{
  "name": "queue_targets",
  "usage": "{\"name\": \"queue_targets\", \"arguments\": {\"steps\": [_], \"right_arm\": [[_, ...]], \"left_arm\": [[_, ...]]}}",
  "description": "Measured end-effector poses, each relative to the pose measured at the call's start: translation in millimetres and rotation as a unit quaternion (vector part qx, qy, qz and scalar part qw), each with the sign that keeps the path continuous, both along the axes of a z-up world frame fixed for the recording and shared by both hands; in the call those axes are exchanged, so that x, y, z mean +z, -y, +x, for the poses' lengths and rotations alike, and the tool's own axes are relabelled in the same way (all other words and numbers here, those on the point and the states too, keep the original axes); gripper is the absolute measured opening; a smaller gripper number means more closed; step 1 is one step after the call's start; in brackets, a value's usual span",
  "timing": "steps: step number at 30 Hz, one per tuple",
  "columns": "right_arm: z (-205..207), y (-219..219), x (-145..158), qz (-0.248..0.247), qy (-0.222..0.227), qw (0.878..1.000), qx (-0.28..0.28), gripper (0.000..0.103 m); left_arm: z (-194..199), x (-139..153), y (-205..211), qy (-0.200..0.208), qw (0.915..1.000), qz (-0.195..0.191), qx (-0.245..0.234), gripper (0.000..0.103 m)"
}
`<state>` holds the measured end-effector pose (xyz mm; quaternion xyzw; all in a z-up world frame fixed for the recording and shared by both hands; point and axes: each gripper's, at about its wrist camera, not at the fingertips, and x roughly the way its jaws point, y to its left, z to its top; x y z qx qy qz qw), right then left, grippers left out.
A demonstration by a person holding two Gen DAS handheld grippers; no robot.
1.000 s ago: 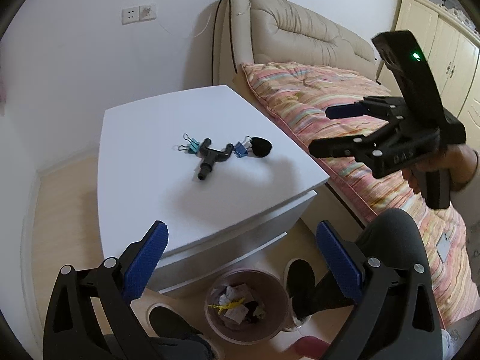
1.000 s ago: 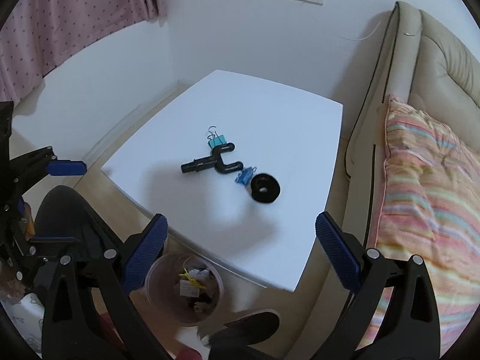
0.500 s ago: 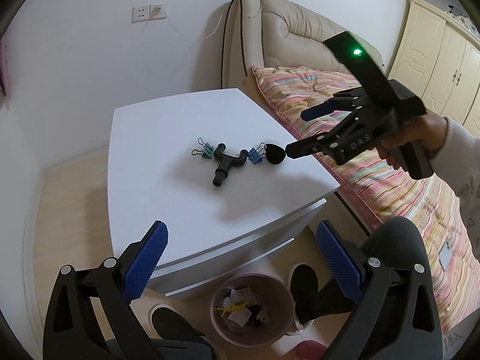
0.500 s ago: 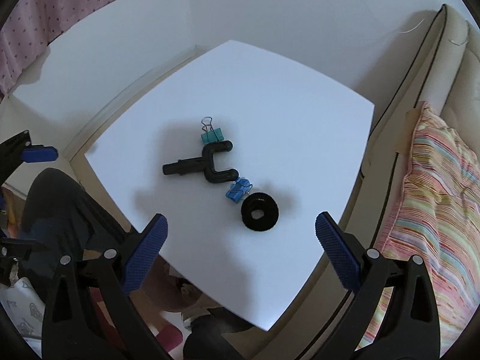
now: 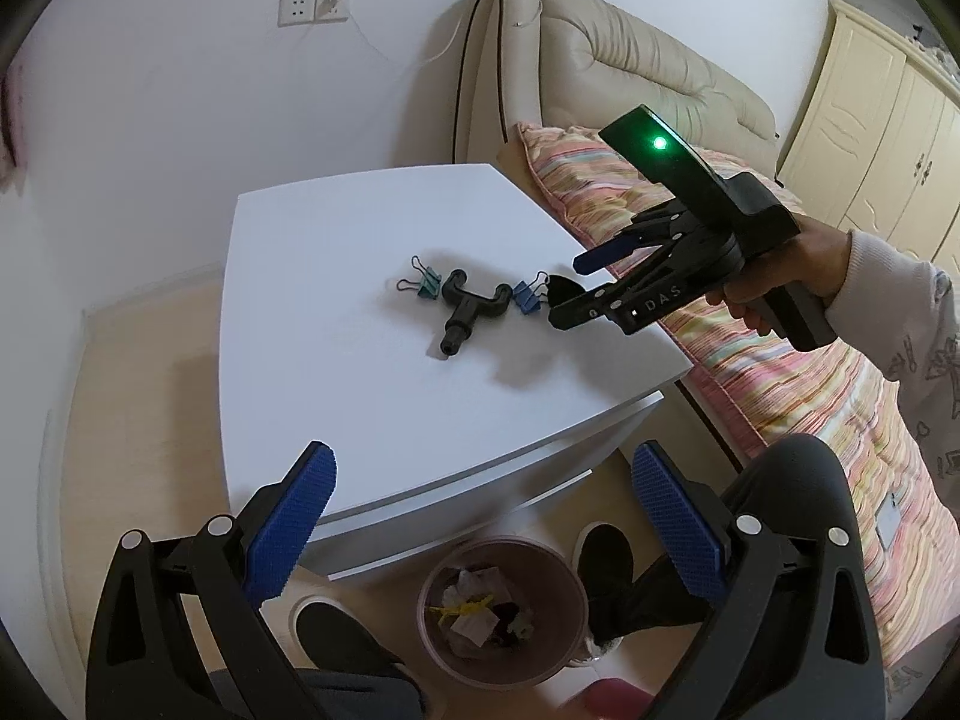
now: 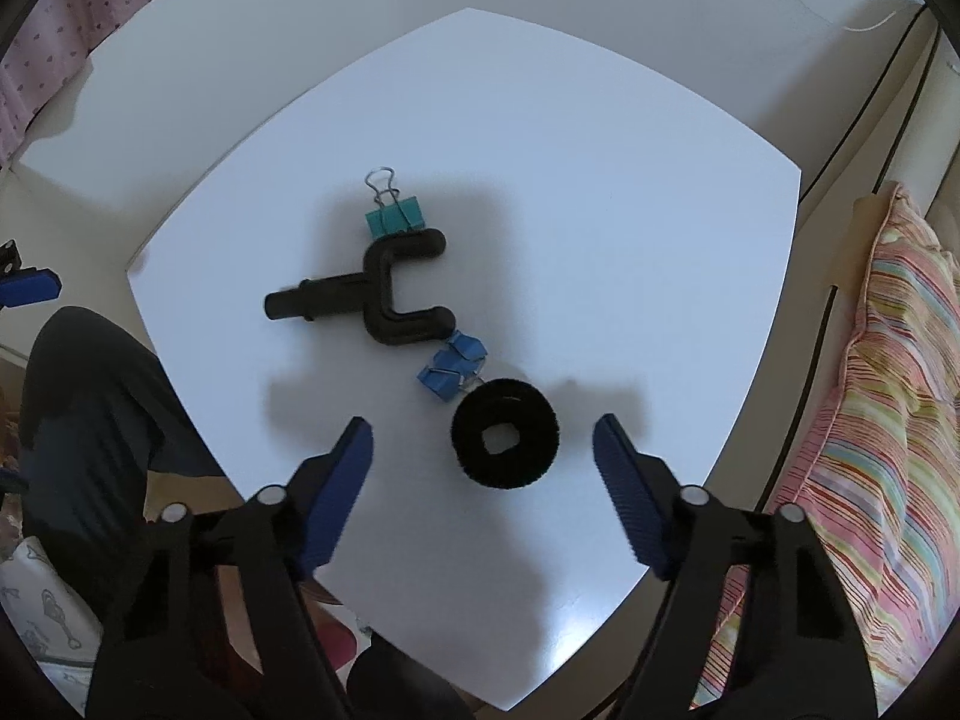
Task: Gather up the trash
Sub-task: 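Reach the right gripper to the black hair tie and grasp it, then lift the black hair tie with the right gripper while the left gripper reaches to the black hook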
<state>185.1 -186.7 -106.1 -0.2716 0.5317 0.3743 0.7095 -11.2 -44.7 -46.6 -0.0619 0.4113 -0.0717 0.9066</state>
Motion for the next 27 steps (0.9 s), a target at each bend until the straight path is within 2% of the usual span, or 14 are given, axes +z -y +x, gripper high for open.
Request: {"name": "queue_targets", "arguments": {"steps": [1, 9, 16, 19, 27], "right_arm": [[1, 0, -2, -0.002, 0.001, 1.0, -0.001, 0.065], [3, 0, -9, -0.005, 0.0, 1.0, -0.002, 0.059], [1, 0, -7, -0.005, 0.006, 1.0, 0.007, 0.038], [1, -1, -7, -0.005, 0.007, 1.0, 0.007, 0.033], [-8, 7, 6, 0.012, 0.013, 1.0, -0.007, 0.032]], "left_arm": [[0, -1, 0, -0.001, 1.0, 0.0, 0.0, 0.095], [2, -6, 0, -0.008, 1.0, -0.004, 0.0, 0.095], [3, -7, 2, -0.012, 0.9999, -0.006, -0.001, 0.095], [3, -8, 2, -0.012, 0.9999, -0.008, -0.003, 0.095], [7, -4, 1, -0.007, 1.0, -0.005, -0.004, 0.095]]}}
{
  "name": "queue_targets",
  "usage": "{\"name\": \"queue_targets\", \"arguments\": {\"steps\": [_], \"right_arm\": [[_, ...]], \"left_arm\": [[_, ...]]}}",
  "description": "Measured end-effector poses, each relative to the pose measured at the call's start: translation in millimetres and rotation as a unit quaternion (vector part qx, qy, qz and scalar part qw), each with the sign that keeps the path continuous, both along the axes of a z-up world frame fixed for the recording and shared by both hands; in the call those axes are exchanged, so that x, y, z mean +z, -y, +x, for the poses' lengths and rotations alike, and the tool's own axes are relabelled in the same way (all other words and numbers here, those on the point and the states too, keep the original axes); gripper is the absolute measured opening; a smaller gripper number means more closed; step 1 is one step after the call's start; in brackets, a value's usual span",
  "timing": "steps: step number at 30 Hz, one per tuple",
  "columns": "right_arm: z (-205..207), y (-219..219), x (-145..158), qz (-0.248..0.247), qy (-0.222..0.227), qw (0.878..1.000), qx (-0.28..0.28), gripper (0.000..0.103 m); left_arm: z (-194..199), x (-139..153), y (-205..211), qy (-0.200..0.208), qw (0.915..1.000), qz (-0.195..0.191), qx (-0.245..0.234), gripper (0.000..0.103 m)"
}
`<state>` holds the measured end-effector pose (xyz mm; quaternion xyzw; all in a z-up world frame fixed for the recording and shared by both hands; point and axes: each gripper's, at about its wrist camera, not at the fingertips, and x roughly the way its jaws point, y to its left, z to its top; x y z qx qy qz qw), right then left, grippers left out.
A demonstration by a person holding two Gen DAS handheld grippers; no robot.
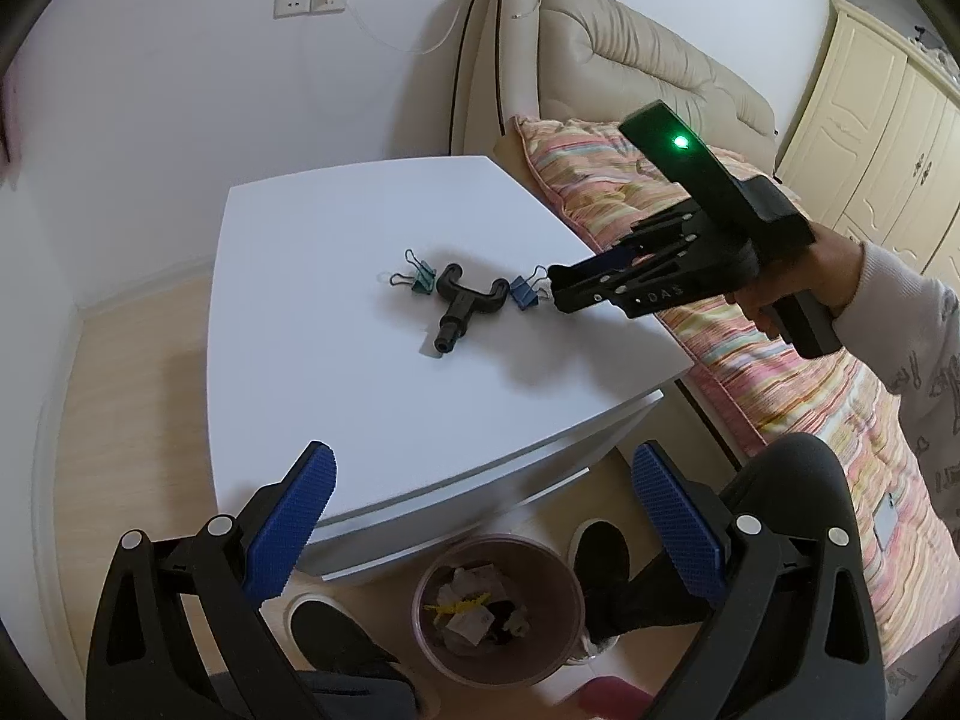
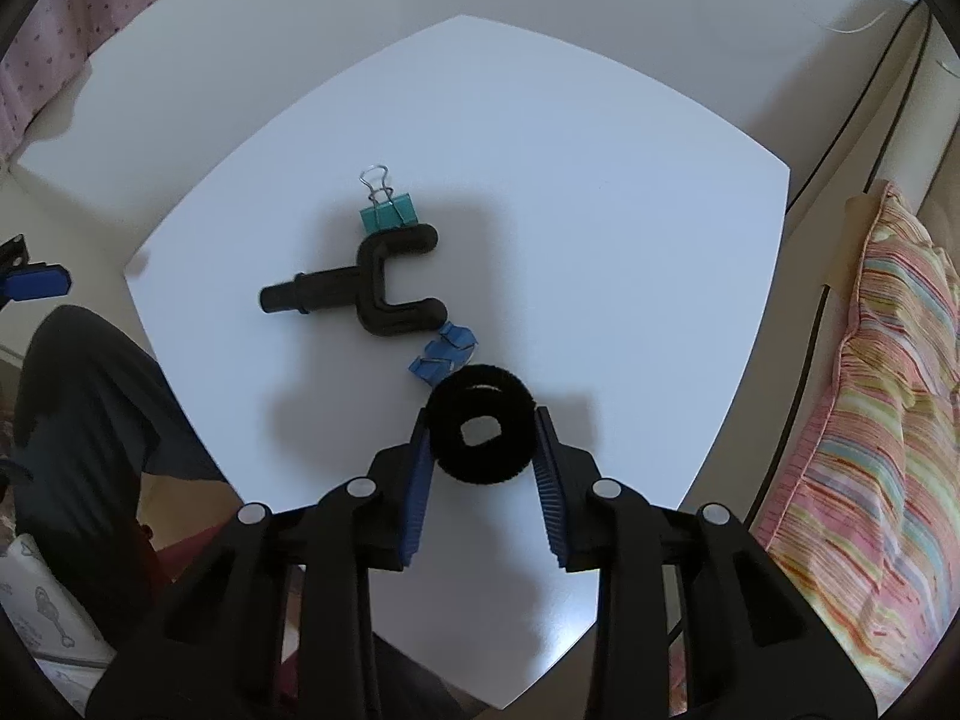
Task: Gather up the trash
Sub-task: 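Lift the black hair tie with the right gripper while the left gripper reaches to the black hook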
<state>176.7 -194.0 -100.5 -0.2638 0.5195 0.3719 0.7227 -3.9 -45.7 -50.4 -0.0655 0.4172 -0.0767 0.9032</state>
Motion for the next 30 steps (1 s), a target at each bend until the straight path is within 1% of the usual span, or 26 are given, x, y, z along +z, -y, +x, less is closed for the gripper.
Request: {"name": "queue_targets", "arguments": {"steps": [7, 15, 20, 24, 30], "right_arm": [[-10, 12, 17, 0.039, 0.006, 0.999, -0.026, 0.032], [-25, 23, 37, 0.068, 0.012, 0.997, -0.036, 0.032], [-27, 28, 41, 0.071, 0.014, 0.997, -0.038, 0.032], [-29, 34, 43, 0.07, 0.018, 0.997, -0.042, 0.032], [-29, 41, 43, 0.07, 0.018, 0.996, -0.047, 0.032]], "left_arm": [[13, 11, 4, 0.01, 0.9997, 0.019, -0.011, 0.095], [47, 21, 7, 0.009, 0.9984, 0.043, -0.036, 0.095], [75, 18, 11, -0.014, 0.9961, 0.059, -0.064, 0.095], [99, 9, 12, -0.038, 0.9924, 0.08, -0.085, 0.095], [126, -7, 15, -0.074, 0.9867, 0.096, -0.109, 0.095]]}}
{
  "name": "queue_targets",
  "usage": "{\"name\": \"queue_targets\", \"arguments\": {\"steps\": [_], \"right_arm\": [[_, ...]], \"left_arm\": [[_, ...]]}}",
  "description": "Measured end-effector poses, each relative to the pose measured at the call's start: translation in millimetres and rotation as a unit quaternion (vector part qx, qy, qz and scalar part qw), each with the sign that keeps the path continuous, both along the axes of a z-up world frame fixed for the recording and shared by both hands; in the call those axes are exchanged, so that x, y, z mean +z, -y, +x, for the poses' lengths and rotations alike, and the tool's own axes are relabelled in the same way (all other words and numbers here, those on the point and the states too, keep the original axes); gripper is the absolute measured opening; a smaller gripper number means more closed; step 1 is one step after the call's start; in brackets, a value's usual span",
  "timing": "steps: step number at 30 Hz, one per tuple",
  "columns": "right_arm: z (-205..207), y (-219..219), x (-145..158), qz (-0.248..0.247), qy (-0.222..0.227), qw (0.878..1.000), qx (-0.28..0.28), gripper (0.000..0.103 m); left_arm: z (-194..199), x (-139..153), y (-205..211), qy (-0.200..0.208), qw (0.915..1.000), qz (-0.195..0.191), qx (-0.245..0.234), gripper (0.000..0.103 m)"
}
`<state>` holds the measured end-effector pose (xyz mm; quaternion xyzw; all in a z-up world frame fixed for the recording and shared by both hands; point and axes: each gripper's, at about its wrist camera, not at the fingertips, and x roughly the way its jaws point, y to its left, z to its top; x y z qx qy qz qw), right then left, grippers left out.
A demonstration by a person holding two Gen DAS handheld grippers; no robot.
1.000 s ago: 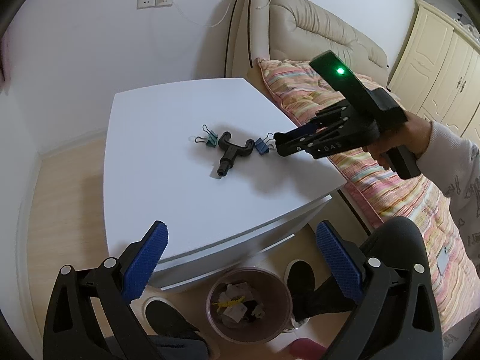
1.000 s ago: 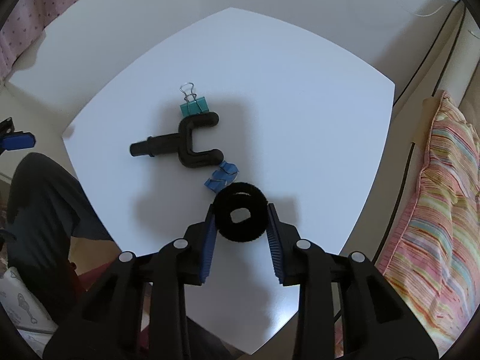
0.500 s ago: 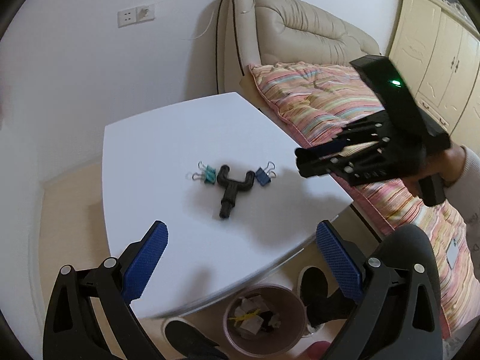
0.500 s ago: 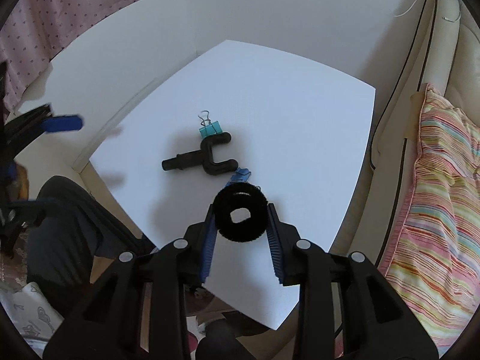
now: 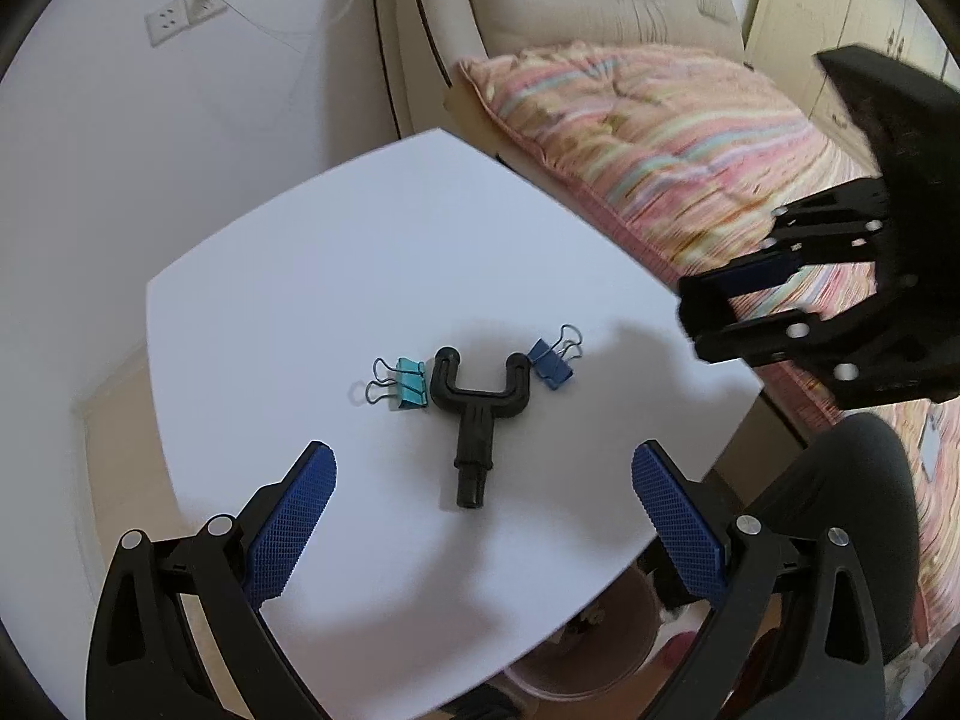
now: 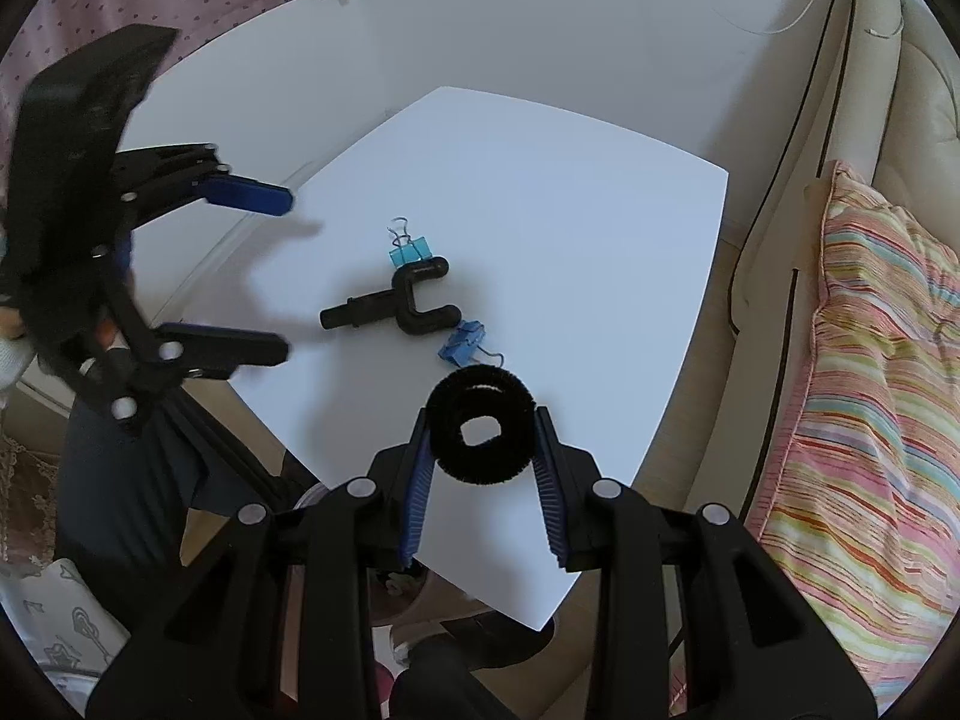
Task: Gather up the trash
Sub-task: 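Lift the black hair tie with the right gripper while the left gripper reaches to the black hook, then grasp the black Y-shaped hook with the left gripper while the right gripper holds the hair tie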
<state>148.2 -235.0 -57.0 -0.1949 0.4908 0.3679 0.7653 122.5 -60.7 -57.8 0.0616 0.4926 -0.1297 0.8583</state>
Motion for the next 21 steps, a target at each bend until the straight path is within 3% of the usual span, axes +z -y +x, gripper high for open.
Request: {"name": "queue_targets", "arguments": {"steps": [8, 13, 17, 21], "right_arm": [[1, 6, -4, -0.001, -0.004, 1.0, -0.007, 0.032], [3, 10, -6, 0.0, -0.006, 1.0, -0.01, 0.032], [5, 12, -9, 0.0, -0.008, 1.0, -0.013, 0.032], [5, 12, -11, 0.0, -0.01, 1.0, -0.013, 0.032]], "left_arm": [[24, -23, 5, -0.034, 0.9991, 0.024, -0.009, 0.095], [36, -38, 9, -0.061, 0.9977, 0.026, -0.012, 0.073], [38, -45, 10, -0.072, 0.9969, 0.028, -0.012, 0.048], [39, -46, 8, -0.071, 0.9971, 0.027, -0.006, 0.034]]}}
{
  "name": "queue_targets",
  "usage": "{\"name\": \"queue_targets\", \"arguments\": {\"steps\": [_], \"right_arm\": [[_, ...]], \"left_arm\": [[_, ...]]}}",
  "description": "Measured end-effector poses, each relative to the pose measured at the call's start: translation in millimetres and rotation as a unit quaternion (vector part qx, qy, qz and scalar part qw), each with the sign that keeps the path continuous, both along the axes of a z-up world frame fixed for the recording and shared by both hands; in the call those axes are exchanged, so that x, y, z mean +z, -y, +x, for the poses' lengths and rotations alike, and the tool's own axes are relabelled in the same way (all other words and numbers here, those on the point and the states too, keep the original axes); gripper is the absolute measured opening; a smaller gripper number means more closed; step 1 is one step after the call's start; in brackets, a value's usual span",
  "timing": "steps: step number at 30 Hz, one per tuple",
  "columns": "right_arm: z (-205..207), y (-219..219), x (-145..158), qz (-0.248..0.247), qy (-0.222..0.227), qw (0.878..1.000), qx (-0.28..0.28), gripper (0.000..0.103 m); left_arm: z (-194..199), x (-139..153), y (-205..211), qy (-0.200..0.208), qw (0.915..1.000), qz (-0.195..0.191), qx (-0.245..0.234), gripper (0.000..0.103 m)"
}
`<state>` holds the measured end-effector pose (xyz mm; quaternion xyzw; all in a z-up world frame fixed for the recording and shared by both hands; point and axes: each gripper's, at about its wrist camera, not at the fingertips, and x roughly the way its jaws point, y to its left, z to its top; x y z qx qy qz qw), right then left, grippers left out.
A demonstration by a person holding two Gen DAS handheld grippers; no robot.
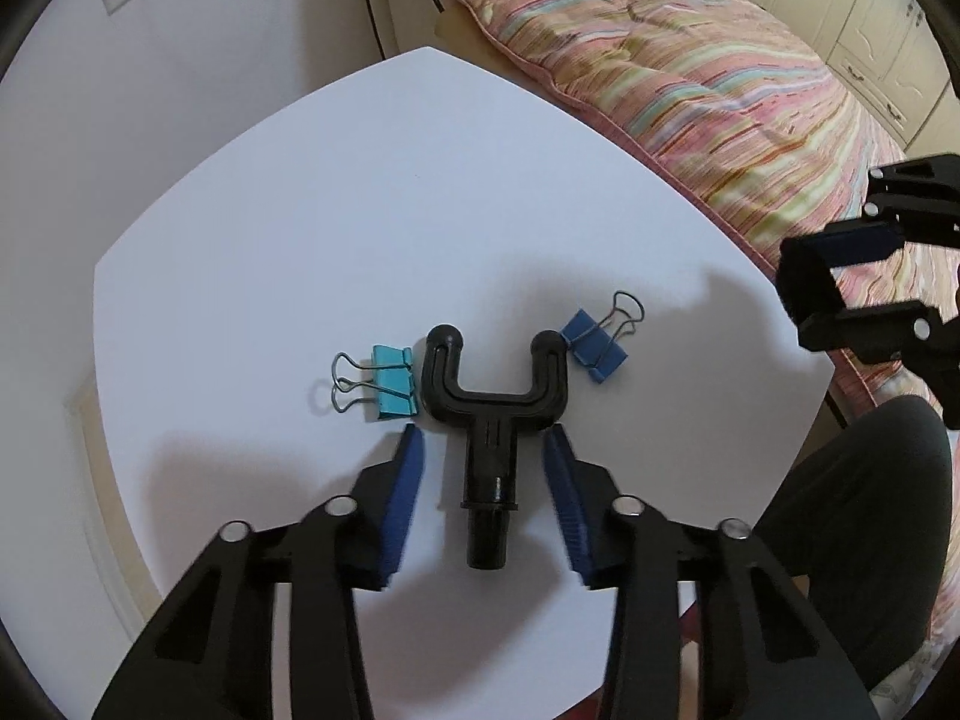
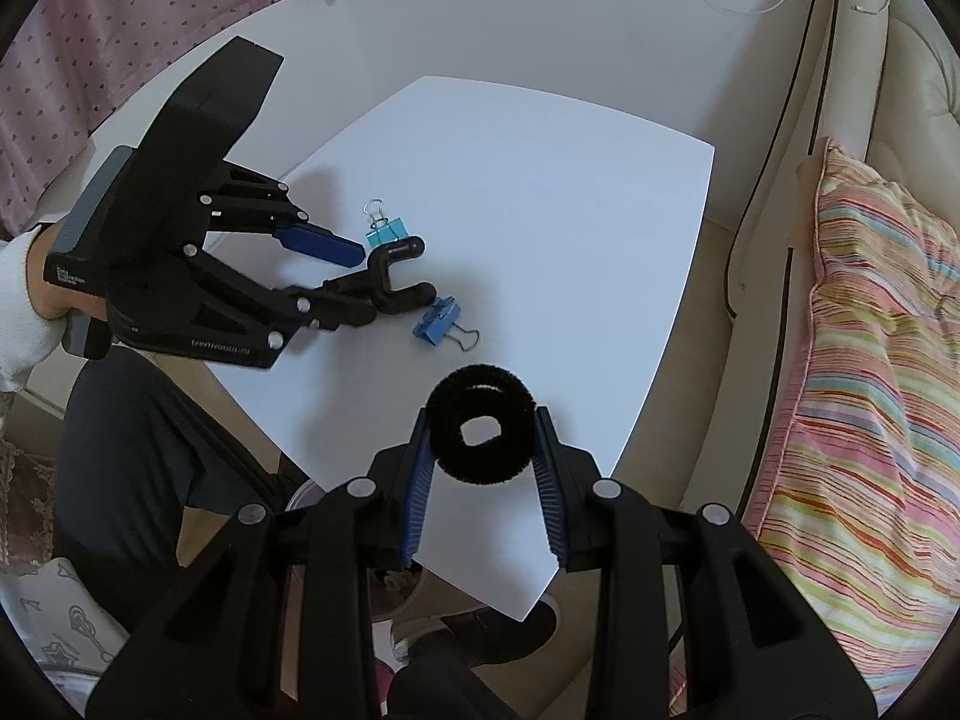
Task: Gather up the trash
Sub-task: 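Grasp the black Y-shaped hook with the left gripper while the right gripper holds the hair tie, then carry the hook toward the bin with the left gripper while the right gripper drops the black hair tie in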
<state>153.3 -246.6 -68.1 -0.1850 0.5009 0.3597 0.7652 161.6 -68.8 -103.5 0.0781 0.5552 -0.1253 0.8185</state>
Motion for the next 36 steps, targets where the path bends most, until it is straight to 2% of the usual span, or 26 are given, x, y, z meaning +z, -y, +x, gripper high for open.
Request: {"name": "queue_targets", "arguments": {"steps": [1, 3, 12, 20, 36], "right_arm": [[0, 0, -1, 0.0, -0.001, 1.0, 0.0, 0.032], [-1, -1, -1, 0.001, -0.001, 1.0, 0.001, 0.032], [-3, -5, -3, 0.003, -0.001, 1.0, 0.005, 0.032], [-7, -7, 3, 0.005, 0.007, 1.0, 0.007, 0.032], [-54, -30, 45, 0.039, 0.048, 0.998, 0.03, 0.032]], "left_arm": [[1, 0, 0, 0.0, 1.0, 0.001, 0.001, 0.032], [1, 1, 0, -0.003, 1.0, 0.0, 0.003, 0.017], [0, 2, 0, 0.008, 0.9999, 0.001, 0.006, 0.016], [-15, 22, 0, 0.037, 0.9993, -0.005, 0.006, 0.016], [-96, 80, -7, 0.113, 0.993, -0.014, 0.031, 0.016]]}}
